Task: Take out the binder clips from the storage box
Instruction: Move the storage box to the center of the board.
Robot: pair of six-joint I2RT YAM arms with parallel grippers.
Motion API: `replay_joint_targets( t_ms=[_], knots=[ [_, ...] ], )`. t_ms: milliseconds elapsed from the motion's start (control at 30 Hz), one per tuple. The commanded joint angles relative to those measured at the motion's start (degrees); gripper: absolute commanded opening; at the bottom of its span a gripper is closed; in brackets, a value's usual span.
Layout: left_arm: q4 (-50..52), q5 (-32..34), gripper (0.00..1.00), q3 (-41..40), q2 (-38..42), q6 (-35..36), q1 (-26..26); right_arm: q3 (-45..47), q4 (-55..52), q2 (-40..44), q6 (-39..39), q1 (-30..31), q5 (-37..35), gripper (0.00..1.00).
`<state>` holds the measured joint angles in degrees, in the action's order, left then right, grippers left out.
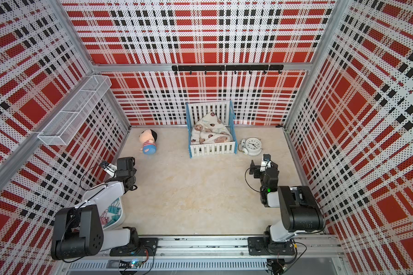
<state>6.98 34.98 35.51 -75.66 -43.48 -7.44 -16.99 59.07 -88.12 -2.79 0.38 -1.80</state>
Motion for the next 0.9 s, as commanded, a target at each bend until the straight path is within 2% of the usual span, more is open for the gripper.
replay_joint_targets(
  t_ms=[0, 333, 533, 633, 867],
  knots=[
    [0.05, -3.38, 0.82, -1.58, -0.58, -0.75, -1.81, -1.03, 1.48, -0.39, 0.09, 0.69, -0.66, 1.0],
    [-1.24, -5.67, 0.81, -4.38, -1.28, 0.47, -4.29, -1.07, 1.47, -0.39, 0.09, 0.67, -0.63, 1.0],
    [-3.93, -10.42, 0.72, -5.05, -2.94, 1.69, -3.73, -1.07, 1.4, -0.39, 0.1, 0.67, -0.65, 1.0],
    [-4.48, -10.13, 0.71, -4.55, -3.85, 1.34, -1.05, -1.09, 1.48, -0.36, 0.06, 0.68, -0.61, 1.0],
    [-4.43, -8.25, 0.7, 0.34, -10.56, 0.02, 10.47, -1.04, 1.47, -0.39, 0.07, 0.67, -0.59, 1.0]
  ],
)
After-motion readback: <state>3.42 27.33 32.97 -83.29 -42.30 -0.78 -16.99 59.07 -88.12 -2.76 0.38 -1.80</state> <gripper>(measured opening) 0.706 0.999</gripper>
